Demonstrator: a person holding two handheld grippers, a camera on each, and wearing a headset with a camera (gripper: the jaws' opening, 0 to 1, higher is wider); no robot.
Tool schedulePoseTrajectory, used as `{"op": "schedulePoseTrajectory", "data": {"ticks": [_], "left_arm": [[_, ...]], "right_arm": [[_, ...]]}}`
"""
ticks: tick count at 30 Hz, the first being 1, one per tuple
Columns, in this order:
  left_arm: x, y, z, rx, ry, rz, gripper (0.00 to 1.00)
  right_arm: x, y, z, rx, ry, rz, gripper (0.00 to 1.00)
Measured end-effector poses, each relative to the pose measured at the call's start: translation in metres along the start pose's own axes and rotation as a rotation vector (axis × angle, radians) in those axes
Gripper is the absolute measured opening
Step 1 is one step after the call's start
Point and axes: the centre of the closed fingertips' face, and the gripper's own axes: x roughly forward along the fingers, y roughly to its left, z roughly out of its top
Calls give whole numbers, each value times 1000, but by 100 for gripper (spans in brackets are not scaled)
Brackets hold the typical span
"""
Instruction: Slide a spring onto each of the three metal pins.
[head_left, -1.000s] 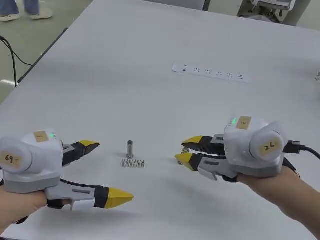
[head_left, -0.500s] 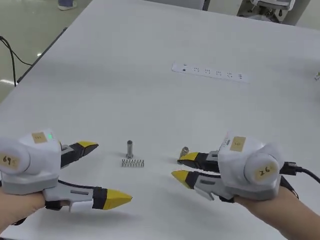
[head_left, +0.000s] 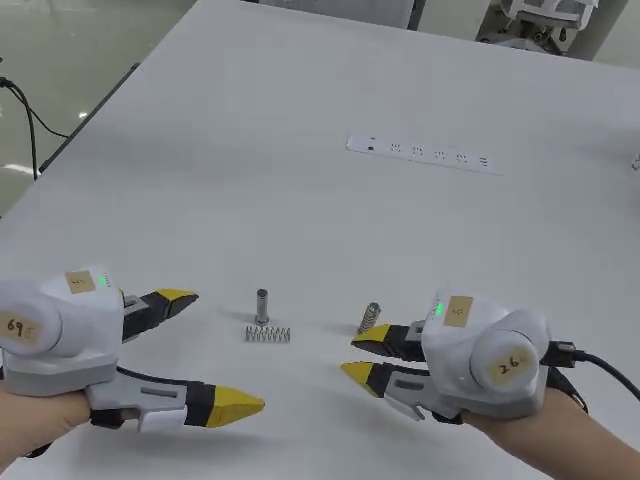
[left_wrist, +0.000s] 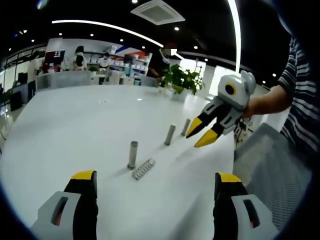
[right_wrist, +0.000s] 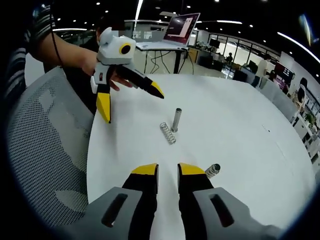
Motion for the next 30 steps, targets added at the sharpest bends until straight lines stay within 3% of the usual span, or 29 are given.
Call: {"op": "schedulePoseTrajectory", "data": {"ticks": [5,14,30], "left_arm": [[-1,-1,-2,-3,-1,1,95],[-4,0,-4,-4,0,6,95],[-4,1,-6,-9,8,4,94]], "right_arm": [[12,7,4,-73,25,30,12],[36,9,26,-173,29,69,12],[70,3,33,-217,77,97,11]]}}
